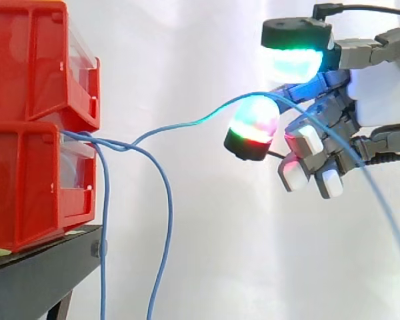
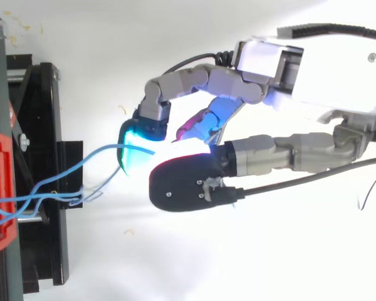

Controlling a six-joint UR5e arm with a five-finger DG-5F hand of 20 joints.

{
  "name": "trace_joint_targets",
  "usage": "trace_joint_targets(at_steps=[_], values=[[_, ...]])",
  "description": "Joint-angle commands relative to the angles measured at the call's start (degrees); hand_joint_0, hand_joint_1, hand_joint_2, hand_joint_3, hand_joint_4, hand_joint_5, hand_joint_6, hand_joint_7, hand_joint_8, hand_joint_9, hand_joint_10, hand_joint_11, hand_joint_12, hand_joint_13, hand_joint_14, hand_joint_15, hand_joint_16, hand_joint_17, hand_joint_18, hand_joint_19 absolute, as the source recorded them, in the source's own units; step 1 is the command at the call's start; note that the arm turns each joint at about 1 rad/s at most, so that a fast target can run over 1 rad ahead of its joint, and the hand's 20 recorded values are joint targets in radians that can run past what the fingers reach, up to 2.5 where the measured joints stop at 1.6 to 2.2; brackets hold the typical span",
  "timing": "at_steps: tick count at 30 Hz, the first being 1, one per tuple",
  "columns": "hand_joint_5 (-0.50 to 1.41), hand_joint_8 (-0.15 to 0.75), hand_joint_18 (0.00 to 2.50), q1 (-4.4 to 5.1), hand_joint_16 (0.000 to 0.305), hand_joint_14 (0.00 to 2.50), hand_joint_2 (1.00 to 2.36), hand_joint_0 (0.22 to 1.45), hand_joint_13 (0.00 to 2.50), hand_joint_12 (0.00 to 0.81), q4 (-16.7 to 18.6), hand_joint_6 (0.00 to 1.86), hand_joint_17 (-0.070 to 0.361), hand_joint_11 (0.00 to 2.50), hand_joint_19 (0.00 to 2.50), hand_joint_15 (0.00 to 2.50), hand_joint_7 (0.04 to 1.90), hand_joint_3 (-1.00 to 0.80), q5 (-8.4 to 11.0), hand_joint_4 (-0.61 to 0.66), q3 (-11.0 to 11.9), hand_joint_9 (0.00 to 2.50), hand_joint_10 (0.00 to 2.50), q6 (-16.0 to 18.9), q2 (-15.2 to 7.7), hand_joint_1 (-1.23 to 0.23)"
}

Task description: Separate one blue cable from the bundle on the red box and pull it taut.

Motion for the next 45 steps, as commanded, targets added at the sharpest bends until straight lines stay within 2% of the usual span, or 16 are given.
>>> trace_joint_targets(at_steps=[1,4,11,14,18,20,21,23,25,29,37,45], values=[[-0.12,0.335,0.97,0.0,0.044,0.01,1.02,0.65,0.94,0.375,-0.1,0.5,0.098,0.76,0.54,0.47,1.01,-0.17,0.07,0.25,0.0,1.03,0.01,0.03,-0.02,-0.52],[-0.12,0.338,0.97,0.09,0.042,0.01,1.02,0.68,0.95,0.366,-0.19,0.5,0.094,0.77,0.53,0.47,1.01,-0.11,0.07,0.26,0.0,1.03,0.01,-0.14,-0.02,-0.59],[-0.12,0.325,0.93,0.09,0.038,0.01,1.02,0.7,0.94,0.35,-0.19,0.5,0.085,0.77,0.54,0.47,1.02,-0.12,0.07,0.26,0.0,1.02,0.01,-0.14,-0.02,-0.67],[-0.12,0.317,0.92,0.18,0.037,0.01,1.02,0.7,0.93,0.346,-0.19,0.5,0.084,0.78,0.54,0.47,1.03,-0.14,0.07,0.26,0.0,1.01,0.02,-0.14,0.06,-0.71],[-0.12,0.314,0.92,0.18,0.037,0.01,1.02,0.68,0.92,0.342,-0.28,0.5,0.083,0.77,0.54,0.47,1.03,-0.28,0.07,0.26,0.0,1.0,0.02,0.03,-0.02,-0.75],[-0.12,0.313,0.92,0.18,0.037,0.01,1.01,0.64,0.92,0.34,-0.28,0.5,0.083,0.77,0.54,0.47,1.03,-0.37,0.07,0.26,0.0,1.0,0.02,-0.06,-0.02,-0.74],[-0.12,0.318,0.92,0.09,0.037,0.01,1.0,0.6,0.92,0.341,-0.28,0.5,0.083,0.78,0.55,0.47,1.03,-0.43,0.07,0.27,0.0,1.01,0.01,-0.14,-0.02,-0.66],[-0.11,0.321,0.93,0.09,0.038,0.01,1.0,0.59,0.93,0.341,-0.28,0.5,0.085,0.78,0.56,0.47,1.03,-0.44,0.07,0.27,0.0,1.02,0.01,-0.14,-0.02,-0.6],[-0.1,0.334,0.96,0.18,0.039,0.02,1.01,0.59,0.95,0.348,-0.28,0.5,0.088,0.8,0.6,0.48,1.04,-0.43,0.07,0.27,0.0,1.08,0.01,-0.14,-0.02,-0.46],[-0.1,0.333,1.0,0.18,0.041,0.02,1.01,0.6,0.98,0.357,-0.28,0.5,0.092,0.8,0.63,0.49,1.03,-0.4,0.07,0.27,0.09,1.11,0.01,-0.14,-0.02,-0.43],[-0.1,0.348,1.04,0.18,0.041,0.01,1.02,0.7,1.02,0.364,-0.28,0.5,0.093,0.79,0.6,0.49,1.01,-0.07,0.07,0.28,0.09,1.13,0.02,-0.06,0.06,-0.59],[-0.1,0.332,0.98,0.18,0.037,0.01,1.02,0.75,0.99,0.346,-0.28,0.5,0.084,0.79,0.61,0.49,1.03,-0.01,0.07,0.26,0.09,1.1,0.01,-0.06,0.06,-0.71]])
